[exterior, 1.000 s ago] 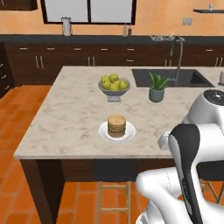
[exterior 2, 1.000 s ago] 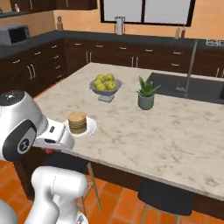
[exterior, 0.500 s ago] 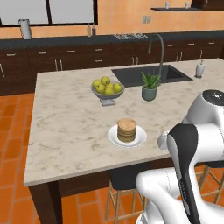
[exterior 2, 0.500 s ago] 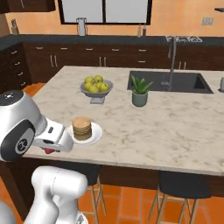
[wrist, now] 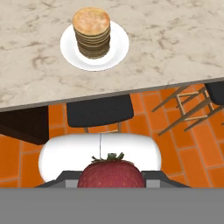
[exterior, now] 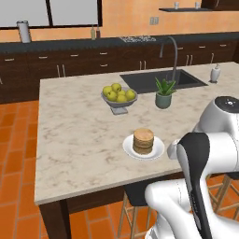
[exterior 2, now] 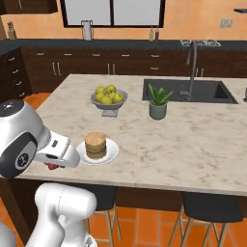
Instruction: Take the strawberry from the fridge and place it on top of the pancake, located on the dining counter.
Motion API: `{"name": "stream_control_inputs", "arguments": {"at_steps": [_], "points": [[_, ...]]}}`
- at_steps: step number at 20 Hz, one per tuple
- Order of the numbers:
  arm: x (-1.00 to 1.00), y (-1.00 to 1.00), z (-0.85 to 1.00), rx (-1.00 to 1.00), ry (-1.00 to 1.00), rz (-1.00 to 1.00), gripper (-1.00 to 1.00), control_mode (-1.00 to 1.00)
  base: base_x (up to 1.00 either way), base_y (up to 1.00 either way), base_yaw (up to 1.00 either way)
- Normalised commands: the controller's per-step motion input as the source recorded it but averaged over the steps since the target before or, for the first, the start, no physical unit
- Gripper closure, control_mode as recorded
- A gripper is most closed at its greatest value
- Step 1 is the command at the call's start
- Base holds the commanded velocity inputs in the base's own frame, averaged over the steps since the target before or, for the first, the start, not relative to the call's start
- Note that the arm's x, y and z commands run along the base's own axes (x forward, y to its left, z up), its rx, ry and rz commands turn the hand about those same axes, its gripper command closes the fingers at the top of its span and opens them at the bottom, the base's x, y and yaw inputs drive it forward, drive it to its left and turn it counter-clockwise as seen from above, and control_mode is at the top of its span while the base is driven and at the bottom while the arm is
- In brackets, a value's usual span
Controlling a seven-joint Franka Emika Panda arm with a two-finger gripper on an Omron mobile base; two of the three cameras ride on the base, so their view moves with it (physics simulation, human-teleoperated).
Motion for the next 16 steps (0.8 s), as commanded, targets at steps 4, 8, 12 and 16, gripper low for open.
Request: {"name": "stream_control_inputs", "arguments": {"at_steps": [4, 8, 12, 16], "points": [[0.00, 0.00, 0.00, 0.00, 0.00, 0.00, 1.00, 1.00, 0.63, 0.44, -0.01], [0.00, 0.00, 0.00, 0.00, 0.00, 0.00, 1.00, 1.00, 0.50, 0.56, 0.00], [0.17, 0.22, -0.01, 0.00, -0.01, 0.02, 1.00, -1.00, 0.17, 0.27, 0.00], [0.84, 0.13, 0.00, 0.00, 0.00, 0.11, 1.00, -1.00, 0.00, 0.00, 0.00]]}}
